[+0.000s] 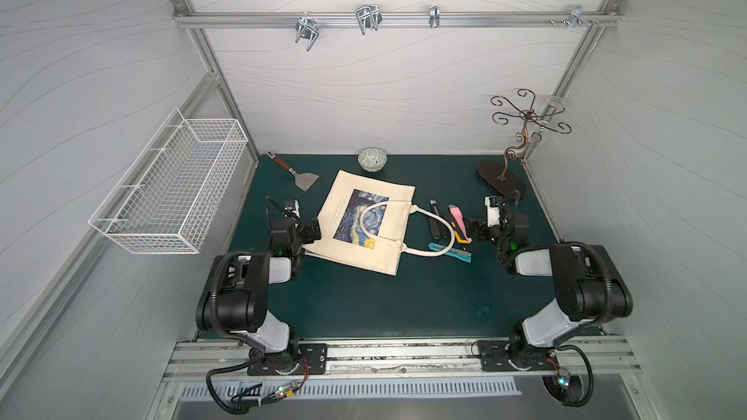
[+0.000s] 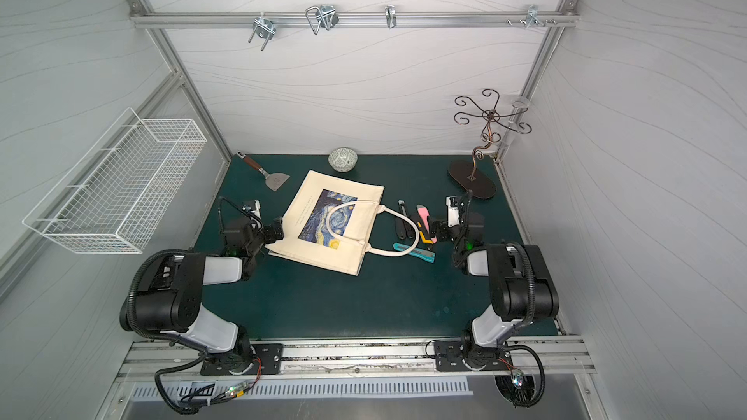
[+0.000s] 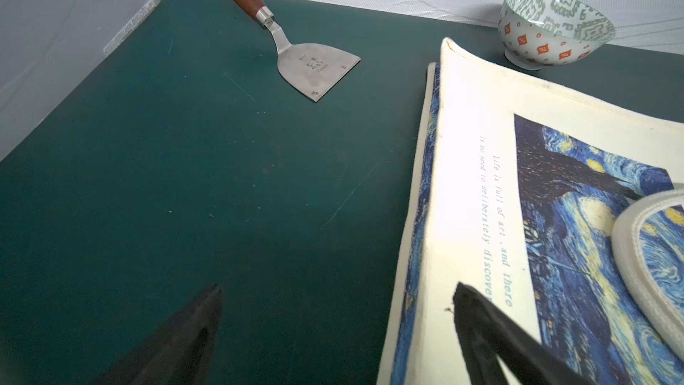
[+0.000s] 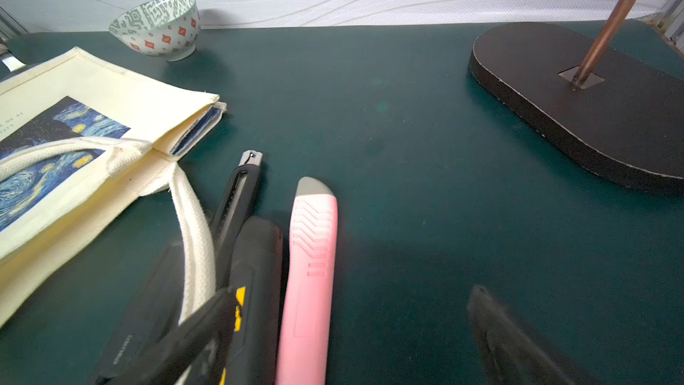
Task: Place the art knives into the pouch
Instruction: Pick up the pouch from the center of the board.
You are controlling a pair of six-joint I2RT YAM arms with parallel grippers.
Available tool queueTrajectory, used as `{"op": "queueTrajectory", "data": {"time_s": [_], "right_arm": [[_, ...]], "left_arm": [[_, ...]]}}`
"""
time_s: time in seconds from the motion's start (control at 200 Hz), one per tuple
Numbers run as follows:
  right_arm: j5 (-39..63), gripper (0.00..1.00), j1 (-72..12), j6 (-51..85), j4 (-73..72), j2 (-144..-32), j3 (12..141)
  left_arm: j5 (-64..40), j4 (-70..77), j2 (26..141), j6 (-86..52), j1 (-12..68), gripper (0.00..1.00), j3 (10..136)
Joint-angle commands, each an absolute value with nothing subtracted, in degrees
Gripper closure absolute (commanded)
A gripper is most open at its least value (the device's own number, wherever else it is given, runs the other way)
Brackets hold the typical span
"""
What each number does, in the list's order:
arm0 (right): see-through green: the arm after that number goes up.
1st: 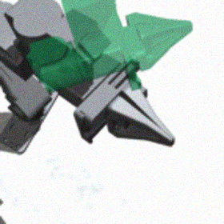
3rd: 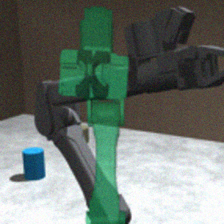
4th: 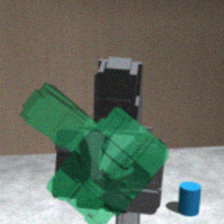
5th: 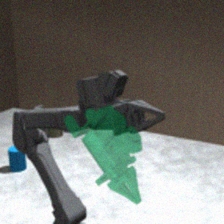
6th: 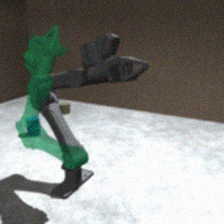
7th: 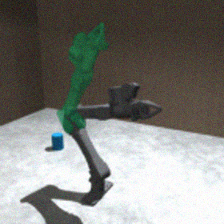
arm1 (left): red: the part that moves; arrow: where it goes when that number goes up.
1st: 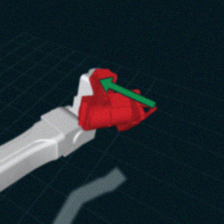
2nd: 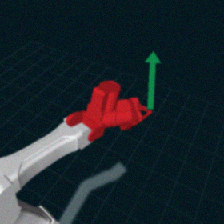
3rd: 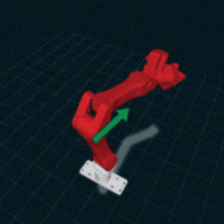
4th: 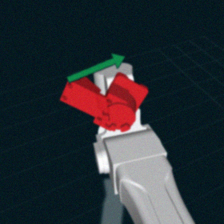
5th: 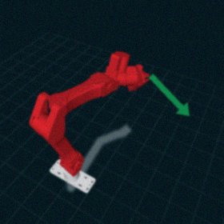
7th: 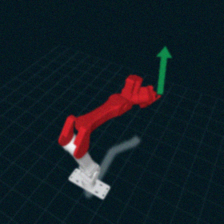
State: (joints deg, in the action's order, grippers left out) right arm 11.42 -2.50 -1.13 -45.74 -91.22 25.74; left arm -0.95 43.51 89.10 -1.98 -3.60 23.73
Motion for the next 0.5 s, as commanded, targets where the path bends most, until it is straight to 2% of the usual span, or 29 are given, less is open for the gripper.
{"op": "queueTrajectory", "data": {"time_s": [0.0,0.495], "right_arm": [[11.69,0.01,-2.33,-2.27,-46.34,-90.63,25.66],[11.46,0.01,-2.46,-2.12,-46.23,-90.88,25.73]], "left_arm": [[-0.37,45.84,88.71,-1.31,-3.12,0.01,24.96],[-0.66,45.99,88.74,-1.57,-3.34,0.01,24.95]]}}
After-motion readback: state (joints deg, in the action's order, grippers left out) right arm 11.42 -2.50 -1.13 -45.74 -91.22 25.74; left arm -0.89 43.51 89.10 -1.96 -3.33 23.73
